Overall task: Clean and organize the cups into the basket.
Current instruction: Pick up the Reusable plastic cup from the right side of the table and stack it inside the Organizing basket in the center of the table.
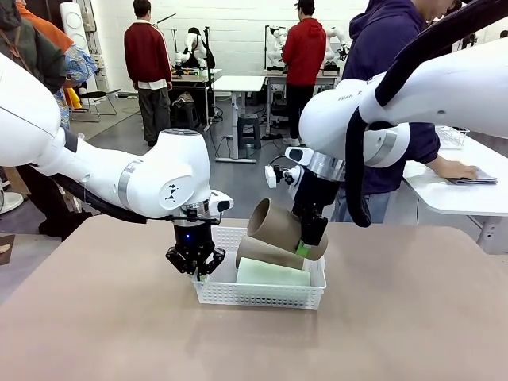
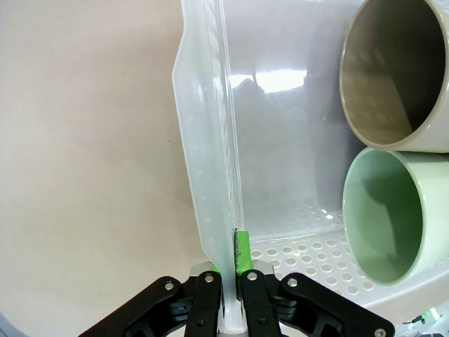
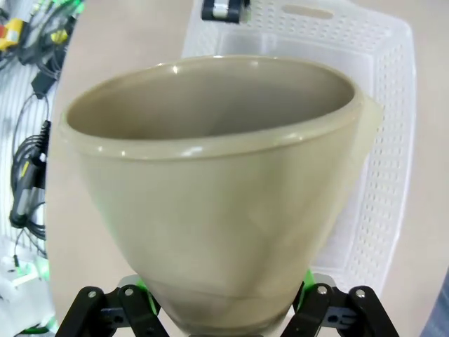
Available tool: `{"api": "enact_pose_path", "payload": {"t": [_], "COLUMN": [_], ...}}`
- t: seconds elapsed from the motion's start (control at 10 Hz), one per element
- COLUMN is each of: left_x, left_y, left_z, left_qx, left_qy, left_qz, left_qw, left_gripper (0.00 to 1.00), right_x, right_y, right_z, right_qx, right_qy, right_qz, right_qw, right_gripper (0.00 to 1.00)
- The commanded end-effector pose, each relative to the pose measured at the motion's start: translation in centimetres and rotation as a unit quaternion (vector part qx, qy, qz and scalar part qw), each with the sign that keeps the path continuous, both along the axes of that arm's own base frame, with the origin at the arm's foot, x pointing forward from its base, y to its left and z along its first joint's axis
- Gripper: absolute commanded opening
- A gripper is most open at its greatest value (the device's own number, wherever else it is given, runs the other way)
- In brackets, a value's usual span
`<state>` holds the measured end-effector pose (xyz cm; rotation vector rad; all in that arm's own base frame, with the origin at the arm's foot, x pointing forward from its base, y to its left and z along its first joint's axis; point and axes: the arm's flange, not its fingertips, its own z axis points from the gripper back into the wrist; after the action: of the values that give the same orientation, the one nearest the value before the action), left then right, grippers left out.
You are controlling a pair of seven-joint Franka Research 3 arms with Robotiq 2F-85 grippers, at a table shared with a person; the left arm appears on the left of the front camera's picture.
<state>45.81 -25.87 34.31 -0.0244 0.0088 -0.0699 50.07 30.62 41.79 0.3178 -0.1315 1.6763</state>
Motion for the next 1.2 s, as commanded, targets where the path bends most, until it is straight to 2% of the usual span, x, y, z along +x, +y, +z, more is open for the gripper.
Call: {"api": "enact_pose_path", "payload": {"t": [0.0, 0.2, 0.5, 0.7, 1.1], "left_x": [-0.1, -0.1, -0.1, -0.1, -0.1], "left_y": [0.0, 0.0, 0.0, 0.0, 0.0], "left_z": [-0.1, -0.1, -0.1, -0.1, -0.1], "left_qx": [0.001, 0.001, 0.001, 0.001, 0.001], "left_qy": [0.001, 0.001, 0.001, 0.001, 0.001], "left_qz": [0.0, 0.0, 0.0, 0.0, 0.0], "left_qw": [1.0, 1.0, 1.0, 1.0, 1.0], "left_gripper": [0.0, 0.0, 0.0, 0.0, 0.0], "right_x": [0.9, 1.3, 1.3, 1.3, 1.3], "right_y": [0.5, 0.1, 0.0, -0.1, -0.2], "right_z": [-0.9, -2.6, -3.0, -2.9, -2.9], "right_qx": [-0.019, -0.025, -0.019, -0.017, -0.014], "right_qy": [-0.016, -0.022, -0.031, -0.03, -0.026], "right_qz": [-0.013, -0.014, -0.008, -0.01, -0.015], "right_qw": [1.0, 0.999, 0.999, 0.999, 0.999], "right_gripper": [0.8, 0.8, 0.8, 0.99, 1.0]}}
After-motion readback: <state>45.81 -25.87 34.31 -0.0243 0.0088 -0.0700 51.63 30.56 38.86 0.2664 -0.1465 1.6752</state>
